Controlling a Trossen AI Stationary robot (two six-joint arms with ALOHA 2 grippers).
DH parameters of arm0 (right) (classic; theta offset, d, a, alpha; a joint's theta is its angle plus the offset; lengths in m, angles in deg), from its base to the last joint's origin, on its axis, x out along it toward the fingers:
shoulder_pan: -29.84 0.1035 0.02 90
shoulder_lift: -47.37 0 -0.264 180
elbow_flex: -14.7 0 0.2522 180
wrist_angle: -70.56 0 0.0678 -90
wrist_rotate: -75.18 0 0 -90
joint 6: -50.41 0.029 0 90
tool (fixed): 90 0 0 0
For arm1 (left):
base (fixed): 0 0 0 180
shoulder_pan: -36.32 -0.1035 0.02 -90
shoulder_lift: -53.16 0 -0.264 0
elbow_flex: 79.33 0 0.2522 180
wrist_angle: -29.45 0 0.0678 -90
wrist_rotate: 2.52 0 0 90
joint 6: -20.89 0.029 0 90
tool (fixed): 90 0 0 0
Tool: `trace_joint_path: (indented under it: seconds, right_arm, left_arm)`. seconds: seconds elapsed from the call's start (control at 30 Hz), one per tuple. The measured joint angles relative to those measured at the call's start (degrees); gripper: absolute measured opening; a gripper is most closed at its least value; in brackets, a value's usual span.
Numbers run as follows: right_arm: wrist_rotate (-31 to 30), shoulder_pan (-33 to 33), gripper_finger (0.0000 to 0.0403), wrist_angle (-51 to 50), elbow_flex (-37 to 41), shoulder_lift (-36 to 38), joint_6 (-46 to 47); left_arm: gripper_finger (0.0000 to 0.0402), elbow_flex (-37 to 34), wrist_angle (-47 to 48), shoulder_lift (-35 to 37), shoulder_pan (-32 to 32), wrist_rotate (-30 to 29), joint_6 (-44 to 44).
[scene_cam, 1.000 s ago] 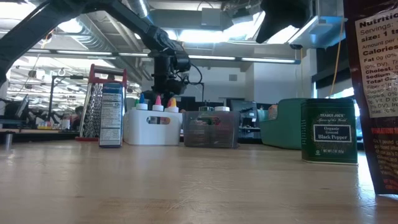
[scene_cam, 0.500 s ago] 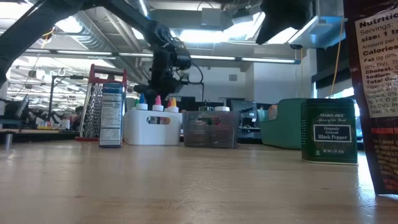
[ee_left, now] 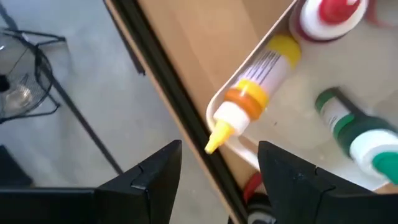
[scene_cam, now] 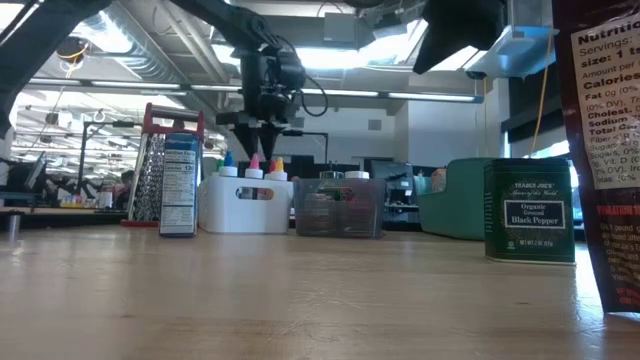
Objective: Pick & Place Kitchen Items
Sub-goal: Adjust the yellow food coloring in the white bin
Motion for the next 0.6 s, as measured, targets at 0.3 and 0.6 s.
trace_joint_path:
  seconds: [0.3, 0.6]
  right_arm:
    - [-0.2, 0.9, 0.0213, 0.4, 0.0, 0.0, -0.2]
    - [-0.2, 1.1, 0.0213, 0.6, 0.0, 0.0, -0.2]
  left_arm:
    - [0.0207, -0.4, 2.6, 0.0, 1.2, 0.6, 2.5]
    - [0.0207, -0.4, 2.7, -0.2, 2.2, 0.6, 6.4]
